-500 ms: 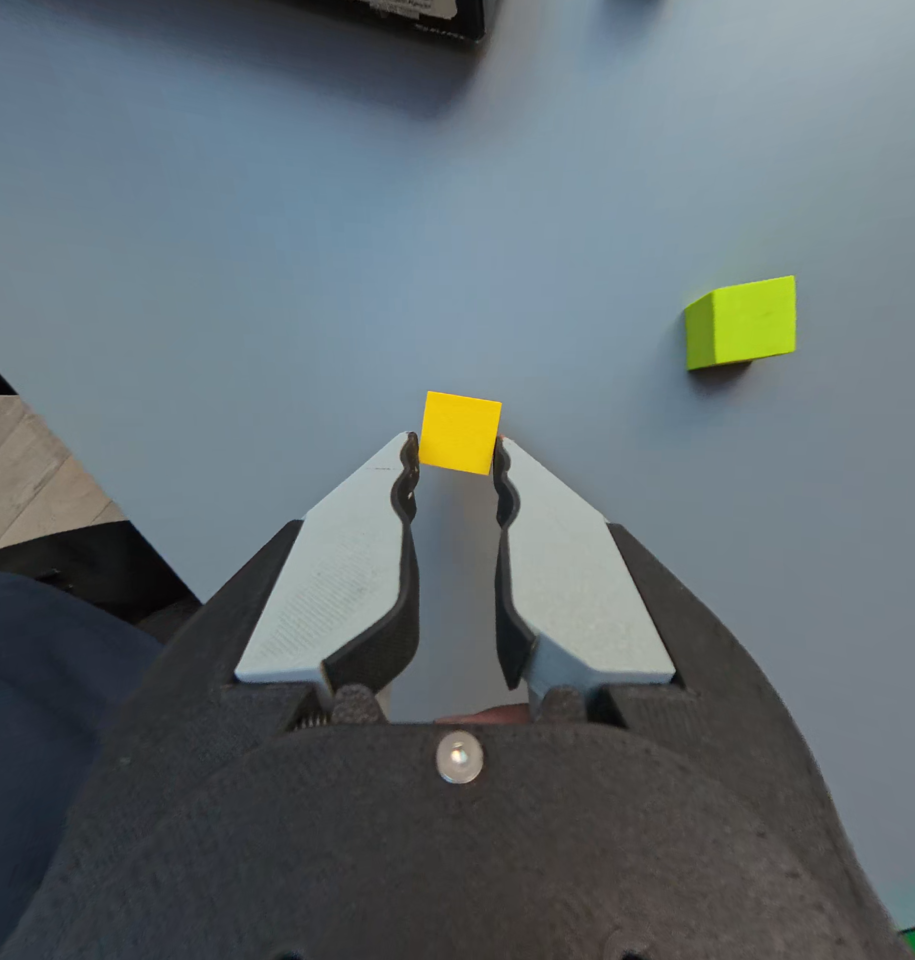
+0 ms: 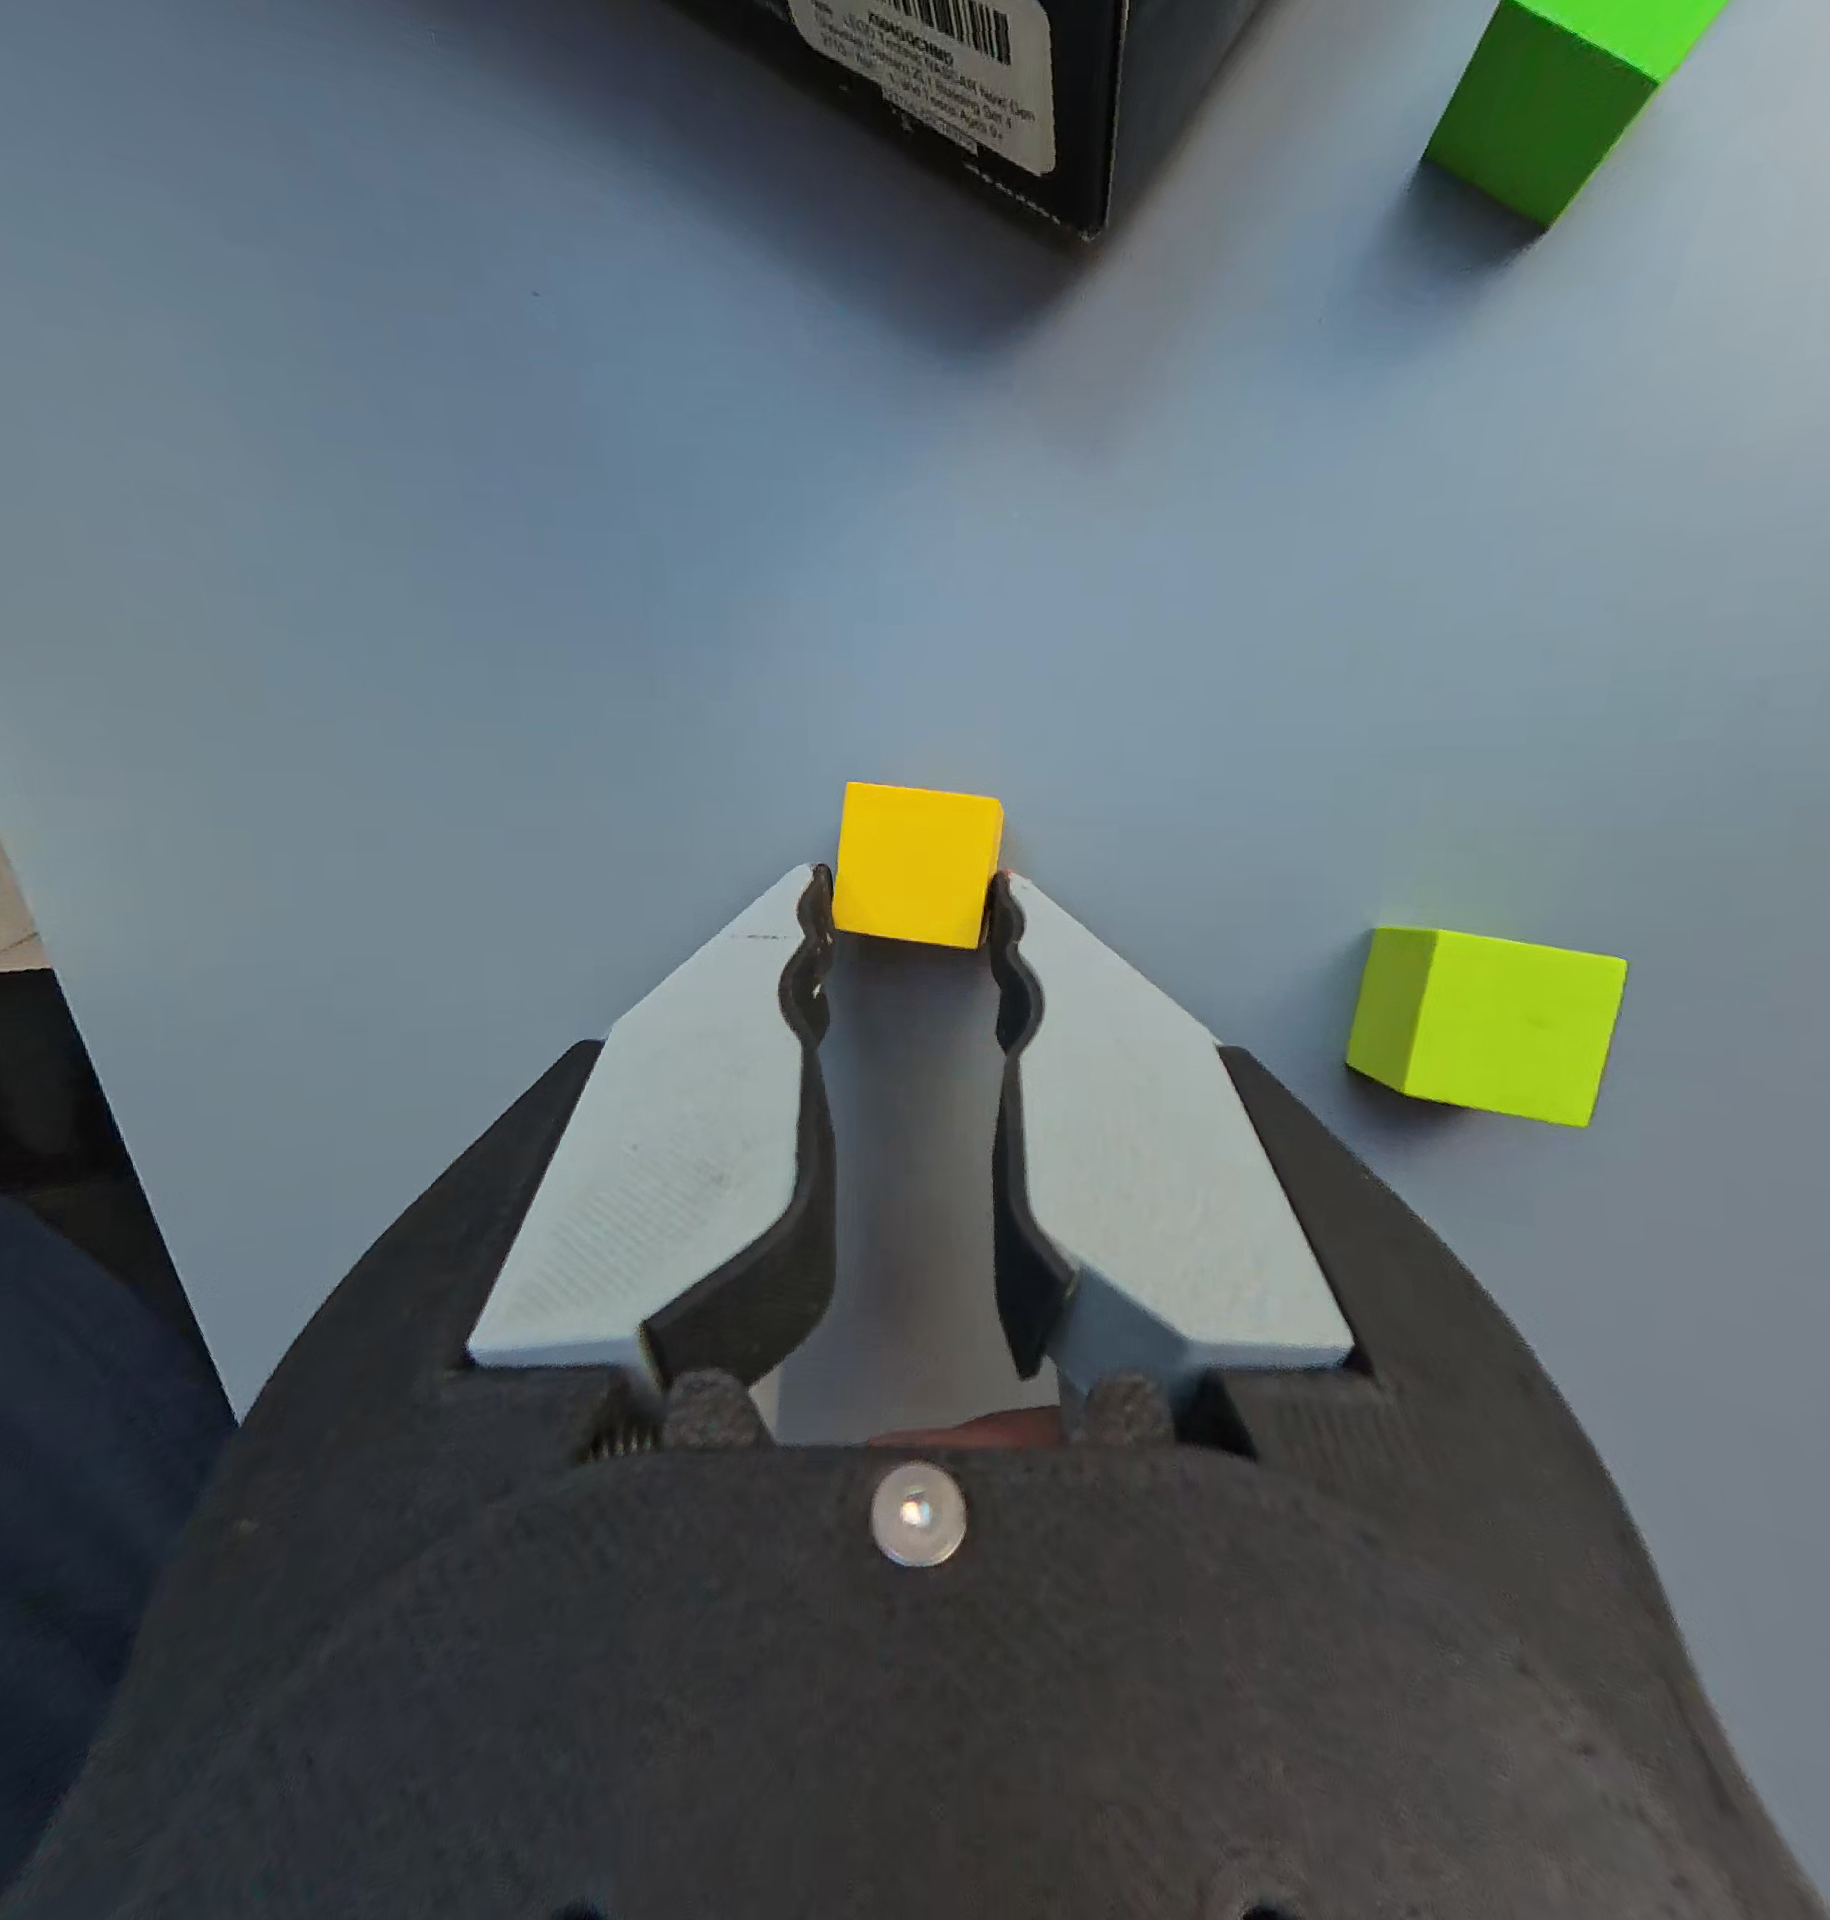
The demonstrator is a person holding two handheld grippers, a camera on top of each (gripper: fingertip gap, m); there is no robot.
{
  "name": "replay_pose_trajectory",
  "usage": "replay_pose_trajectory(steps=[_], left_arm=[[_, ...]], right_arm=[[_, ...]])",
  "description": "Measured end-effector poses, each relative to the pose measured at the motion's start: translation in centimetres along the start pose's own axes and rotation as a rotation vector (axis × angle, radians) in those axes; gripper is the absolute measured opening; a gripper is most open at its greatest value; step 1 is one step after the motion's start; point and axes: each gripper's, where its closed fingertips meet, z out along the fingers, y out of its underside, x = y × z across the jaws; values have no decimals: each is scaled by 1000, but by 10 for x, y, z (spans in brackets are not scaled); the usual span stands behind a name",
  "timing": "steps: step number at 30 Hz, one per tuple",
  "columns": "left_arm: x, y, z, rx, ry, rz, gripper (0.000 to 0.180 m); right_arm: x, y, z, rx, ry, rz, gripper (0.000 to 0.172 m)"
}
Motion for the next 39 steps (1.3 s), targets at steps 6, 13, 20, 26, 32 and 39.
replay_pose_trajectory(steps=[6,13,20,26,32,39], left_arm=[[-24,29,9,-78,-128,-58,2],[-40,36,4,-51,-101,-257,2],[-43,42,7,-68,-117,-270,0],[-58,42,1,-36,-187,-314,0],[-60,40,-1,-36,-224,-278,0],[-70,41,-6,-22,-274,-311,0]], right_arm=[[5,-6,-8,45,-42,-61,26],[91,-17,-54,173,83,82,26],[200,-25,-72,115,205,149,26],[243,-44,-62,-28,233,-39,26],[253,-48,-51,-151,181,-180,26],[259,-36,-33,-261,163,-244,33]])
